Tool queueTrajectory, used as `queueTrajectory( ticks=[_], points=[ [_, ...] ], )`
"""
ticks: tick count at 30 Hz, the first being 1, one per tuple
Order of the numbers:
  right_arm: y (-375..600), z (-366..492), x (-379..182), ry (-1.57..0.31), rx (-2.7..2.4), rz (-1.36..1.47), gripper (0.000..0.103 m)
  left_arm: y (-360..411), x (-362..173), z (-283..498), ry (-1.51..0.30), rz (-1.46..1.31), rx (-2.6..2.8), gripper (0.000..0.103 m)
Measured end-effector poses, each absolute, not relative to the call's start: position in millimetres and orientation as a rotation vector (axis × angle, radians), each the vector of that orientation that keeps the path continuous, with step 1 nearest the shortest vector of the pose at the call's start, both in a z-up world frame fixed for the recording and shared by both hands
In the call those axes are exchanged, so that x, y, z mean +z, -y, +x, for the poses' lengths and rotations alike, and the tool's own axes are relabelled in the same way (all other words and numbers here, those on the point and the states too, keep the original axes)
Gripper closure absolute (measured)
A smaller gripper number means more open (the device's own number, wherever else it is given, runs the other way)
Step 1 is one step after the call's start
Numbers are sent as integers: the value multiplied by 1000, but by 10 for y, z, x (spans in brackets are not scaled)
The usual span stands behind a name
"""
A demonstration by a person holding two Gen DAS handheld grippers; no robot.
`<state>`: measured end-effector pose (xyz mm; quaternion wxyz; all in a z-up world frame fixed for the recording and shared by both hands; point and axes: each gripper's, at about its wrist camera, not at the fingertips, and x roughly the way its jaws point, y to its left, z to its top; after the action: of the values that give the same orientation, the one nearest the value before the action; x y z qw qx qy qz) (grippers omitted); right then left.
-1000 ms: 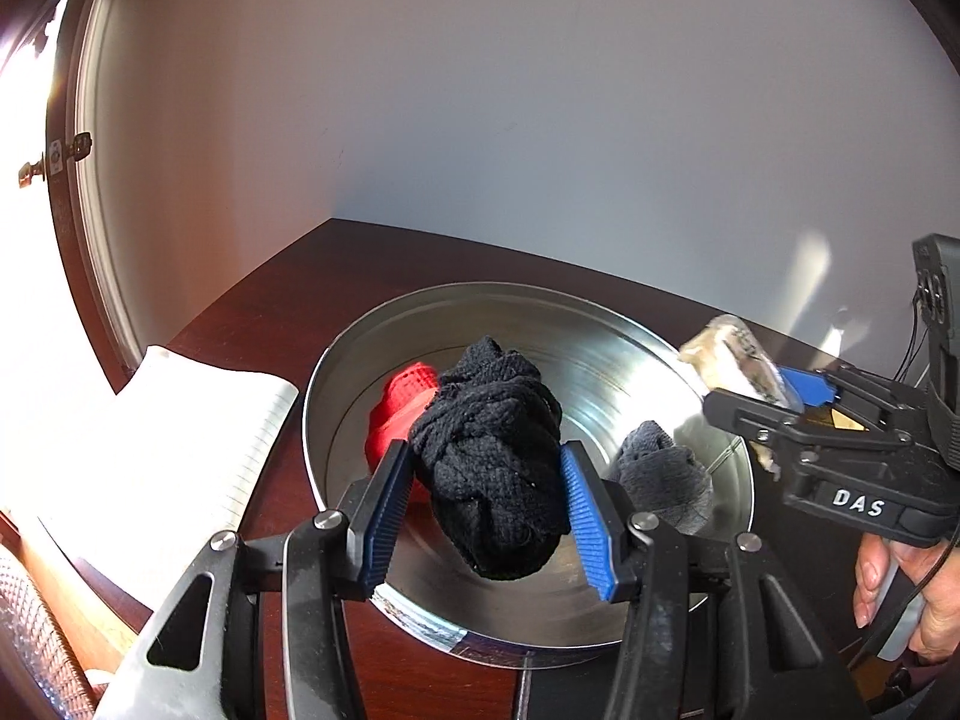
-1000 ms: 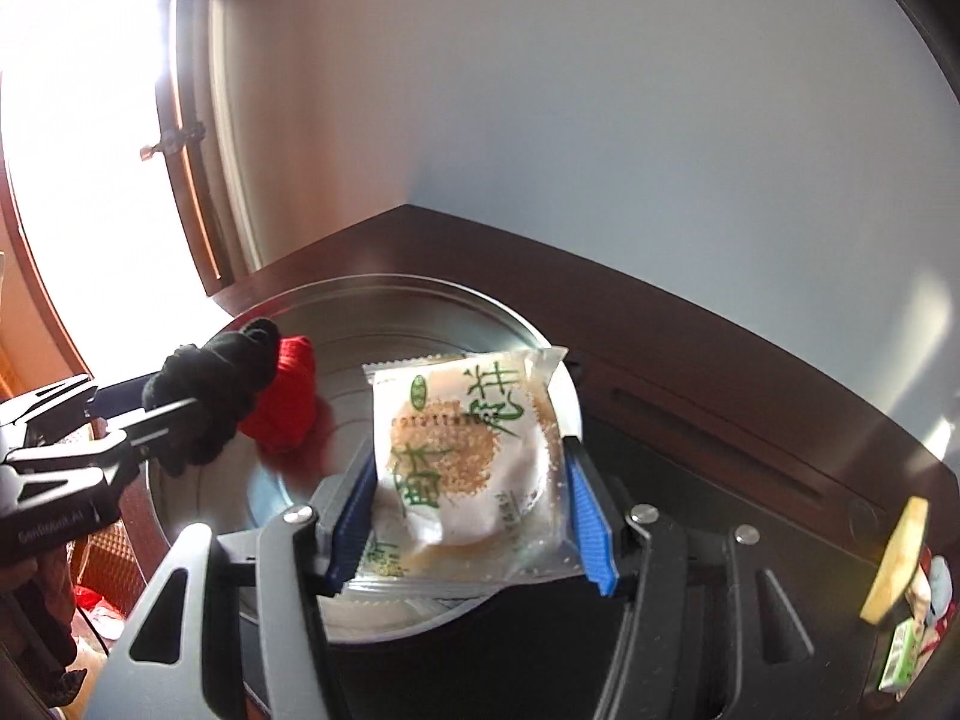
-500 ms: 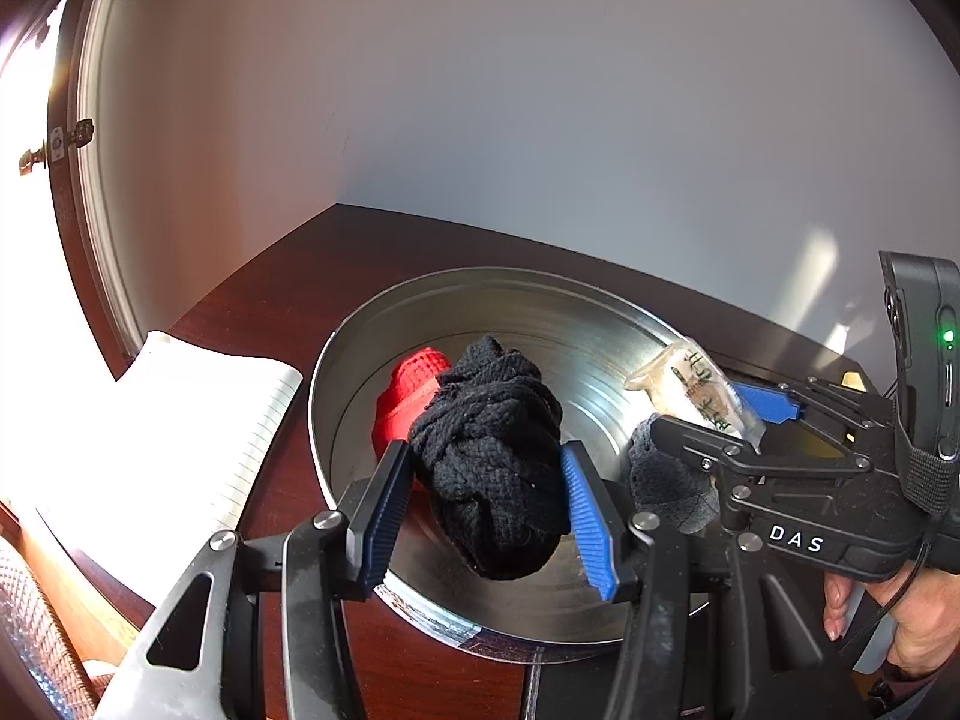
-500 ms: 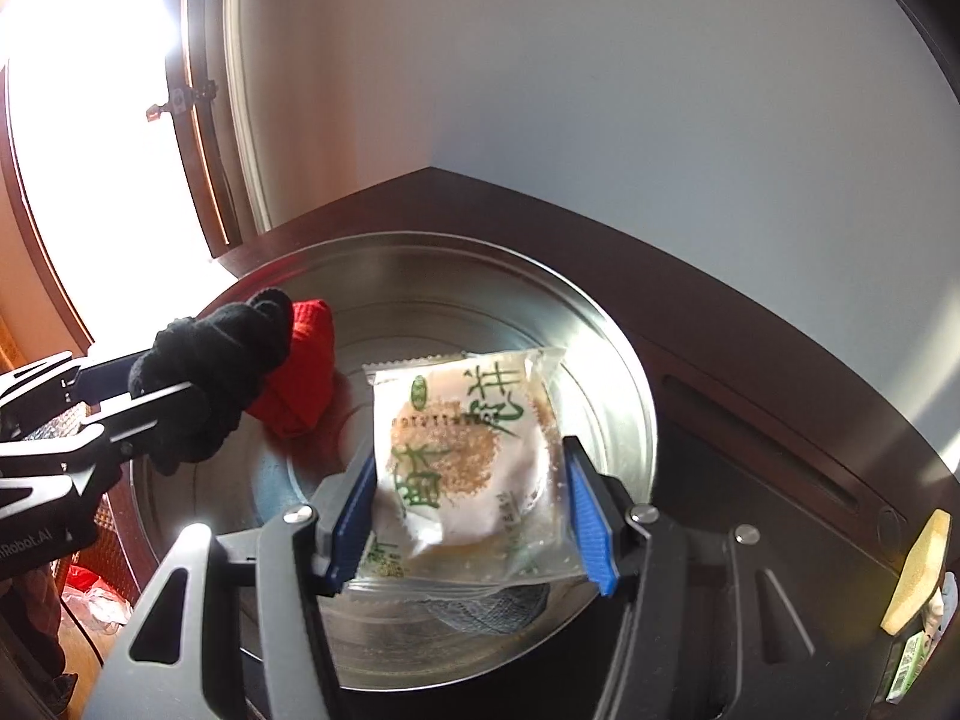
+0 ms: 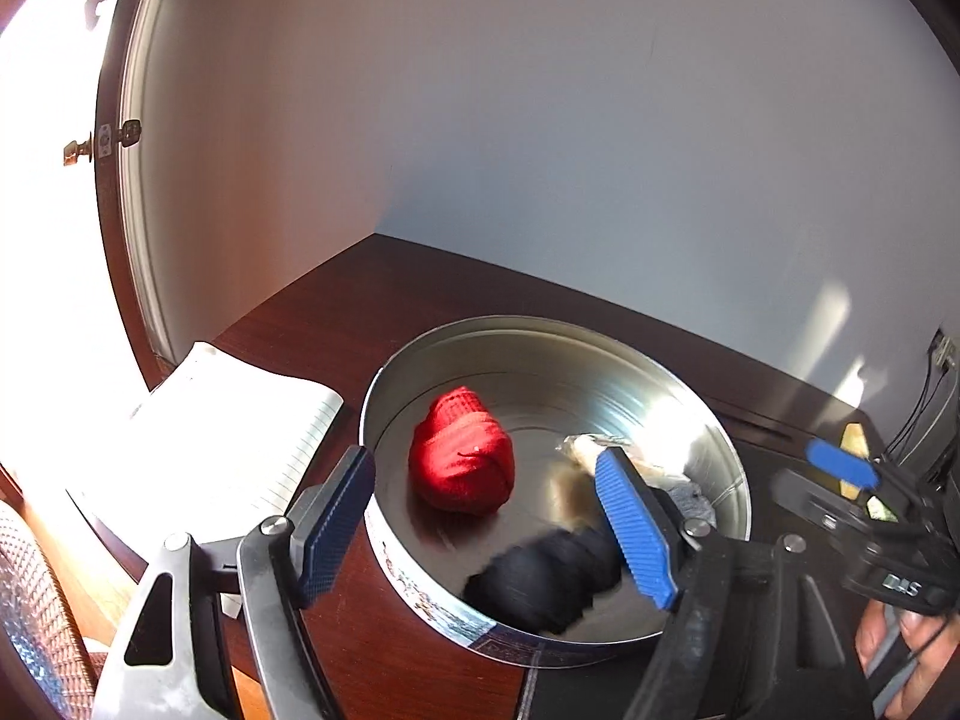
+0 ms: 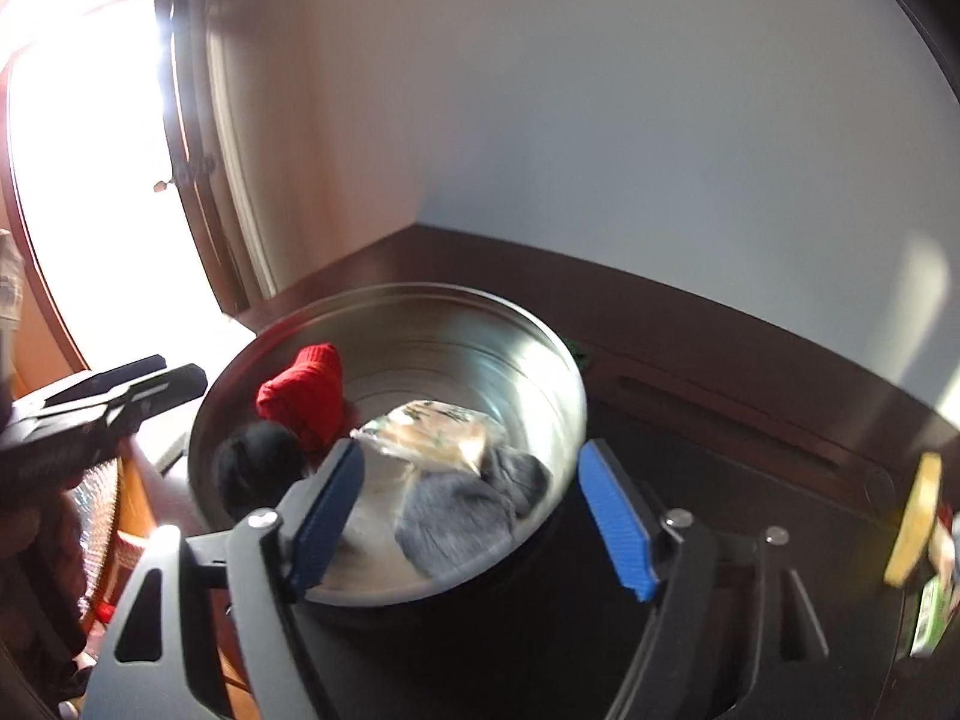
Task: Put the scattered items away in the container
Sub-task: 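Withdraw both tools from the bowl back toward the table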
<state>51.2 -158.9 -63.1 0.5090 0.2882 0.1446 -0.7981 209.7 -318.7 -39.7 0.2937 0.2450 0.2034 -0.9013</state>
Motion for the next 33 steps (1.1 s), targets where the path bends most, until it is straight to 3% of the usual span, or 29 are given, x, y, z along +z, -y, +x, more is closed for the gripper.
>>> queueTrajectory(
  ticks=[15, 27, 33],
  points=[
    [-194, 140, -972, -102, -2171, 862, 15, 2375, -265, 1481, -430, 754, -2607, 25],
    [-998, -96, -1086, 36, -2270, 918, 15, 1649, -342, 911, -410, 905, -2746, 25],
    [-1332, -194, -1171, 114, -2312, 950, 15, 1125, -352, 465, -293, 998, -2859, 25]
  ],
)
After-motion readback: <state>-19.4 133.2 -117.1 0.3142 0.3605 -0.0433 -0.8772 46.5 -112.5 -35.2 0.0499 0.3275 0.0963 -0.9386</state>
